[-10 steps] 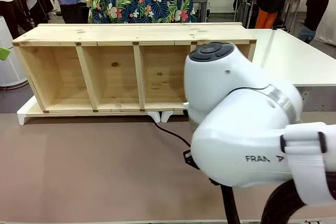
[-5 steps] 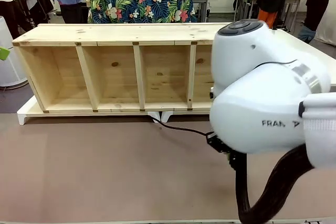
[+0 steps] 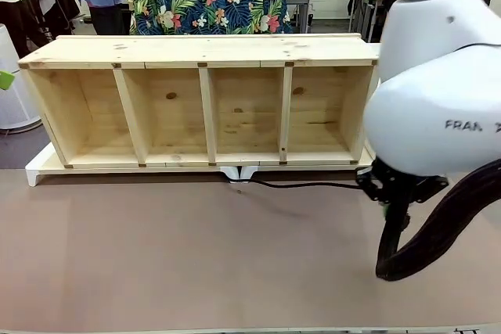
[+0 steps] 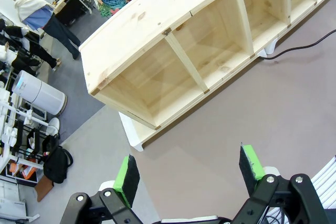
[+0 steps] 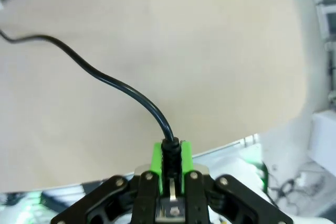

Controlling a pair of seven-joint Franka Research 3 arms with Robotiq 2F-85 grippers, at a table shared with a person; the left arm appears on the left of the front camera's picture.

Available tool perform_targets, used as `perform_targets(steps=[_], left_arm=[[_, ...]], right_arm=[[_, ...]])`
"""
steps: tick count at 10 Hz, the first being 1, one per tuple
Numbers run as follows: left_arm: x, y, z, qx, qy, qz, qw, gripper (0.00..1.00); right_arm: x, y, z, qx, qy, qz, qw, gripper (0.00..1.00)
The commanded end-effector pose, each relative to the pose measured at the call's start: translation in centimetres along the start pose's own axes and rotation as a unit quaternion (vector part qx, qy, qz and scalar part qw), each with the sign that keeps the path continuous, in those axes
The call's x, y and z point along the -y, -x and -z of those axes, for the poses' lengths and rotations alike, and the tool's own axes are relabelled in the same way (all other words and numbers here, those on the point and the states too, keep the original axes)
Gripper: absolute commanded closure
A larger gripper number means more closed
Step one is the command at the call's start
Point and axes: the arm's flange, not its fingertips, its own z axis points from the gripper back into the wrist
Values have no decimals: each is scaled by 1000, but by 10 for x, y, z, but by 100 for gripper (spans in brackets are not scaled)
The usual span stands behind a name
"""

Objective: Perform cable management.
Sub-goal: Pull the grasped Power Cable to the location of the Power Strip.

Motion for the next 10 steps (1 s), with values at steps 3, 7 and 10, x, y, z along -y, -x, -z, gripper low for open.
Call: perform_targets(steps=[3, 7, 10], left_arm=[[0, 0, 0, 1, -1, 0, 1000, 0], [0, 0, 0, 1, -1, 0, 1000, 0], [0, 0, 0, 1, -1, 0, 1000, 0]], right_arm=[[82, 36, 51, 21, 4, 42, 999, 83], [93, 9, 55, 123, 8, 9, 992, 83], [106, -16, 55, 171, 34, -14, 985, 83]])
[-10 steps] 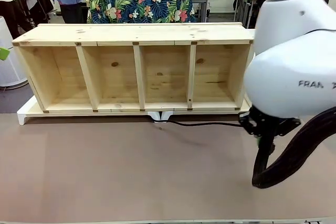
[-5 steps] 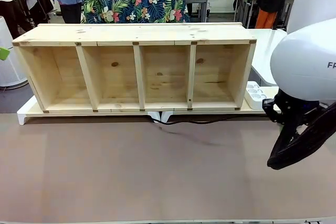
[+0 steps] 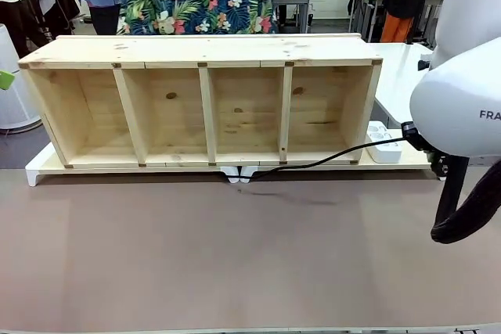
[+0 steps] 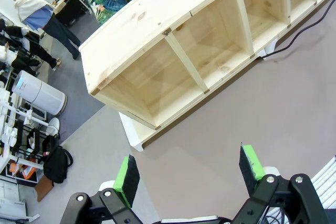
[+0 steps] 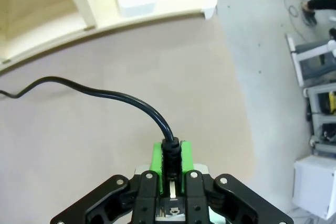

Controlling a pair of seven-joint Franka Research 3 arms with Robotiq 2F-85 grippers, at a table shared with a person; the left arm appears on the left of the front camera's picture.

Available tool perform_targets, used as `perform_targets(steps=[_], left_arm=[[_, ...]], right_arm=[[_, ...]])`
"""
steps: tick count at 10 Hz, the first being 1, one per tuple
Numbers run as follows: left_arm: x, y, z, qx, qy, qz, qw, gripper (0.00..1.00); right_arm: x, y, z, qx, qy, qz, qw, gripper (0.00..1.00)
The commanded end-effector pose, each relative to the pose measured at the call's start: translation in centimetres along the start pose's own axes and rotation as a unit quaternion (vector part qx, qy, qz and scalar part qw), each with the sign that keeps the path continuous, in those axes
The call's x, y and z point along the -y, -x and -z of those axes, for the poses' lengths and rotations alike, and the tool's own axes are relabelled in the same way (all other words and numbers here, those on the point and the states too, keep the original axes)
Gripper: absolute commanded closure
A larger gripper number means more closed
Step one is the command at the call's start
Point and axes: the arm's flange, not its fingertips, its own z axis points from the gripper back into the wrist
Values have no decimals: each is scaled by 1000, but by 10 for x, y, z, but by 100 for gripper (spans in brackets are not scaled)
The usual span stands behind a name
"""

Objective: Perform cable management.
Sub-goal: Pull the grasped Power Cable to the location of the Power Strip.

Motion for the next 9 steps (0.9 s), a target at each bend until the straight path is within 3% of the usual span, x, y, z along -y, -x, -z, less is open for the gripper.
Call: perform_targets(steps=[1, 6, 9], left_arm=[[0, 0, 0, 1, -1, 0, 1000, 0], [0, 0, 0, 1, -1, 0, 1000, 0], [0, 0, 0, 1, -1, 0, 1000, 0]], right_arm=[[45, 62, 67, 39, -5, -3, 999, 83], [59, 13, 63, 132, -103, -50, 985, 83], [51, -24, 69, 144, -125, -84, 978, 83]])
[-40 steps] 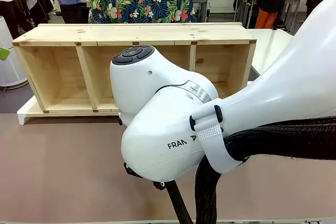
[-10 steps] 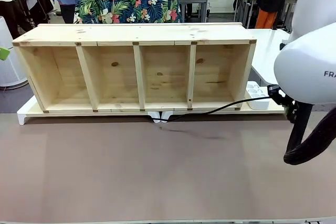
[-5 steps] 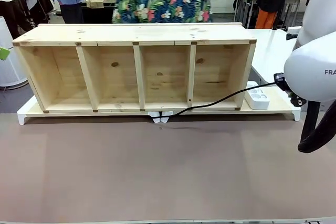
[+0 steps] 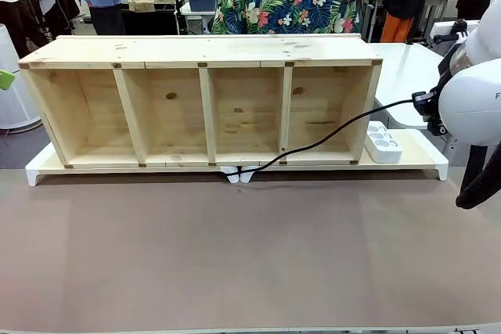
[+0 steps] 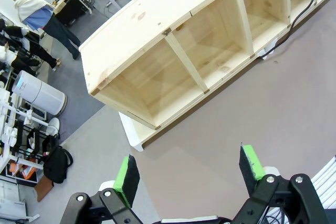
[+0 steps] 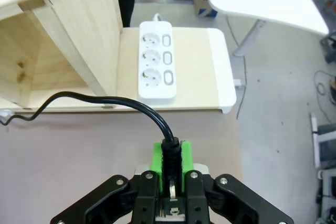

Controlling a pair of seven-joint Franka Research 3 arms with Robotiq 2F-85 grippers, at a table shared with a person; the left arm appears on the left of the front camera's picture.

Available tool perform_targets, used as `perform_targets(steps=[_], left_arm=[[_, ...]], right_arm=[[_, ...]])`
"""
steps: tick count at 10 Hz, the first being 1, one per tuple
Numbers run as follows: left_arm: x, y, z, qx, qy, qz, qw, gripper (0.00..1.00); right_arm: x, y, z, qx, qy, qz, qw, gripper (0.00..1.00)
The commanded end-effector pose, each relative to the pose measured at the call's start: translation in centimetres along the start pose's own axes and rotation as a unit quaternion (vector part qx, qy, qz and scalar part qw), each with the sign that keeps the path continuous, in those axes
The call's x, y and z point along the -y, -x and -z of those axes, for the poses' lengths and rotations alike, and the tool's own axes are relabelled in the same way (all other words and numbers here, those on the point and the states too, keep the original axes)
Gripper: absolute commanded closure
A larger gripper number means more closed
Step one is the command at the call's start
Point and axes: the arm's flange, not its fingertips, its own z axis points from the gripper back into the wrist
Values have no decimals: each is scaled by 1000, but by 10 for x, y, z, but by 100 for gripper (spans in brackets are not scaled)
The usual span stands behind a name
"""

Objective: Perform cable management.
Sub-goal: Pull the grasped Power Cable to the location of the Power Strip.

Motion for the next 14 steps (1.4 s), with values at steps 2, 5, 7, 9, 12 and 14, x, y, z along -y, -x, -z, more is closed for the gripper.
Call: perform_targets(steps=[2, 5, 7, 9, 12, 14], left_arm=[[0, 0, 0, 0, -1, 0, 1000, 0], [0, 0, 0, 0, -1, 0, 1000, 0], [0, 0, 0, 0, -1, 0, 1000, 0], [0, 0, 0, 0, -1, 0, 1000, 0], [0, 0, 0, 0, -1, 0, 1000, 0], [0, 0, 0, 0, -1, 0, 1000, 0]], right_arm=[[3, 38, 26, 16, -38, -14, 999, 83], [-2, 10, 43, 36, -28, 0, 999, 83], [-4, -13, 52, 41, -22, 8, 999, 83], [-4, -40, 57, 38, -25, 10, 999, 83], [-16, -71, 66, 27, -32, 10, 999, 83], [-22, -89, 73, 16, -28, 5, 999, 83]])
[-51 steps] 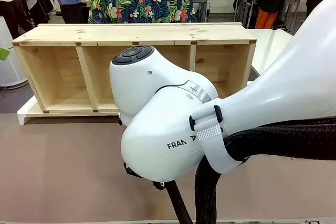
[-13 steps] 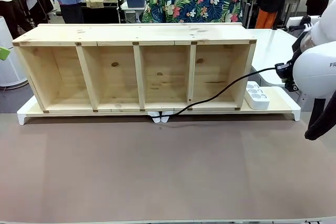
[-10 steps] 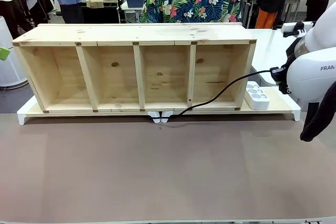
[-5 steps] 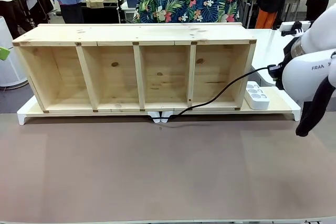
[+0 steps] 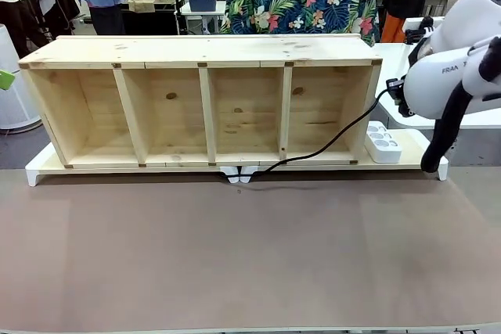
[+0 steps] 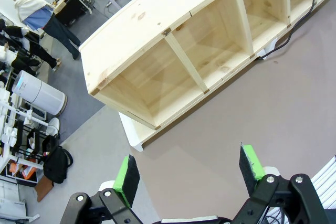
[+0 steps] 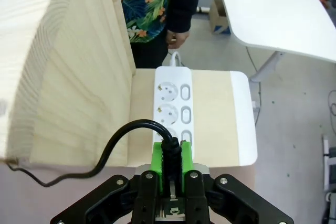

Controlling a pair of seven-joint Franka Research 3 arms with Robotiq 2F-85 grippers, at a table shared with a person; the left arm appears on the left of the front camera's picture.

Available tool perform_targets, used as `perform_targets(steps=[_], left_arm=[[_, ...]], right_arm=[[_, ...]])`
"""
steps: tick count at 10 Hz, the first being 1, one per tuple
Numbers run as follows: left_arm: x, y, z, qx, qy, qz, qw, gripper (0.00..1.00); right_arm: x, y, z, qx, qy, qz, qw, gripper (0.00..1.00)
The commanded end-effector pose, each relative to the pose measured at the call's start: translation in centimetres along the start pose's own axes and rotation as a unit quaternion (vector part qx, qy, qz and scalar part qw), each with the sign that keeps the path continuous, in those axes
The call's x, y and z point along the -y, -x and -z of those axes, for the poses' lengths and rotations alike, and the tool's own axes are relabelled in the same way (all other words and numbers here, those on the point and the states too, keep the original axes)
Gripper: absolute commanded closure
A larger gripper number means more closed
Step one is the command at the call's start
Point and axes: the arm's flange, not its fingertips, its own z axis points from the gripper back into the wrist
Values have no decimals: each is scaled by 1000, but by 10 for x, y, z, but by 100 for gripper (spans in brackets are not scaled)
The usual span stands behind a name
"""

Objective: Perform cable management.
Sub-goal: Pull the grasped Power Cable to the location of the Power Strip.

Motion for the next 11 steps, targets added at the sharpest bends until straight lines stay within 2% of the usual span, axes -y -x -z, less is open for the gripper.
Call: perform_targets(steps=[1, 6, 11], left_arm=[[0, 0, 0, 0, -1, 0, 1000, 0], [0, 0, 0, 0, -1, 0, 1000, 0], [0, 0, 0, 0, -1, 0, 1000, 0]], right_arm=[[-8, -23, 5, -3, 5, 10, 1000, 83], [-8, -29, -3, 9, 8, 8, 1000, 83], [-2, -22, 0, -5, 1, -1, 1000, 83]])
